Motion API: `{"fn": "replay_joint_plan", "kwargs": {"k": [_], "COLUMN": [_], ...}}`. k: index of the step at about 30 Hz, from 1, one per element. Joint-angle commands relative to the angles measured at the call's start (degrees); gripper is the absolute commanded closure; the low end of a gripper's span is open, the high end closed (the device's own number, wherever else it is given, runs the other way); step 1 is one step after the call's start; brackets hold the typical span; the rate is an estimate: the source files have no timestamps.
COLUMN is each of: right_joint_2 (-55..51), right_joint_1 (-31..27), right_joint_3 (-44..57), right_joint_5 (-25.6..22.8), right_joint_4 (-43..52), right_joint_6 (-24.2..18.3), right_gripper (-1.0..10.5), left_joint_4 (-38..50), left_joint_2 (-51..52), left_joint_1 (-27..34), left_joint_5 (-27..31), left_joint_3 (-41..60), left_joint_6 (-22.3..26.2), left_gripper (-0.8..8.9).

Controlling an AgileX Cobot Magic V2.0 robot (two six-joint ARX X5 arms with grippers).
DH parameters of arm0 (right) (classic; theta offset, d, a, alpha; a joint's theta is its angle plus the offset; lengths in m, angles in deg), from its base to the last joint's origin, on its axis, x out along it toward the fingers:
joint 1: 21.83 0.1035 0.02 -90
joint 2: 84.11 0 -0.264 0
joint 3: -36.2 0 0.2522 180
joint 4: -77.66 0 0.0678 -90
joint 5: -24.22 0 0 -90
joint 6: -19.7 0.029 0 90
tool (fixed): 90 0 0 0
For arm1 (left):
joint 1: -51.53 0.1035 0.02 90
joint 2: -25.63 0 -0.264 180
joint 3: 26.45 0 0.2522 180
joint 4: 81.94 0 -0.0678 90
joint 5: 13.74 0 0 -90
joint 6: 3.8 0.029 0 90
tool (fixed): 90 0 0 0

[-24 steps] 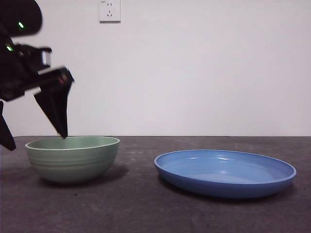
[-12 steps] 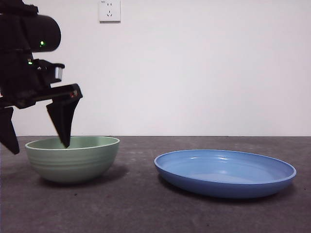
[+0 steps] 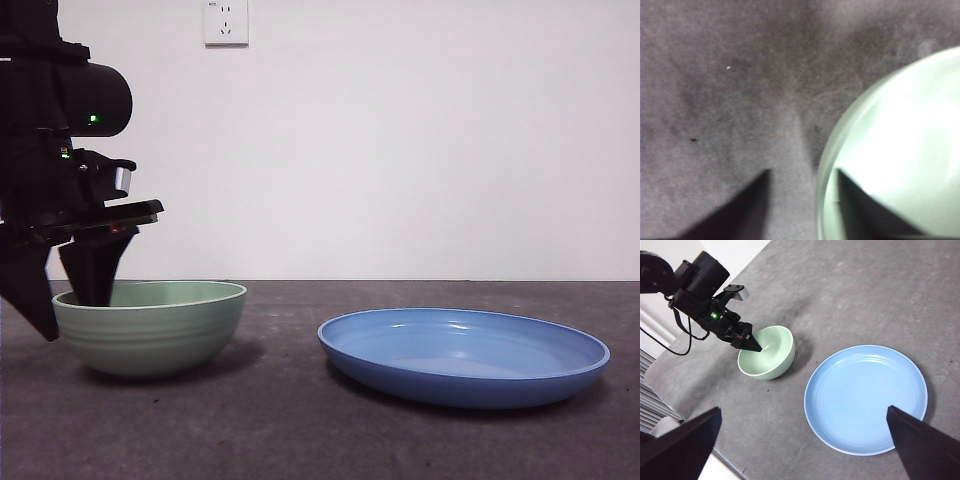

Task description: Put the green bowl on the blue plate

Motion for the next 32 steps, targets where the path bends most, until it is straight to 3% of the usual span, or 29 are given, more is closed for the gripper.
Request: {"fn": "replay_joint_plan", "kwargs": {"k": [1,6,15,21,32], "right_joint_2": [0.17,0.17,0.17,0.17,0.17], "right_joint_1": [0.15,0.15,0.15,0.15,0.15], "right_joint_3": [-0.90,-0.90,-0.90,-0.90,-0.90], "right_joint_5": [0.09,0.09,0.09,0.07,0.09], "right_joint_4": [0.37,0.37,0.39,0.42,0.42], "right_joint_6": [-0.22,-0.24,-0.22,-0.22,-0.22], "right_gripper": [3.4,3.4,3.4,3.4,3.4], "left_joint_4": [0.31,-0.39,-7.50,-9.27,-2.73], "left_joint_2": [-1.01,-1.01,-1.01,-1.07,-7.72], "left_joint_1": [-0.17,-0.17,-2.49,-8.24,-20.39], "left_joint_5": [0.04,0.04,0.04,0.02,-0.02], "left_joint_3": [-1.53,-3.26,-12.37,-18.34,-23.15], "left_joint_6": [0.28,0.28,0.26,-0.70,-6.67], "left_gripper": [7.41,8.01,7.99,7.99,7.99]}}
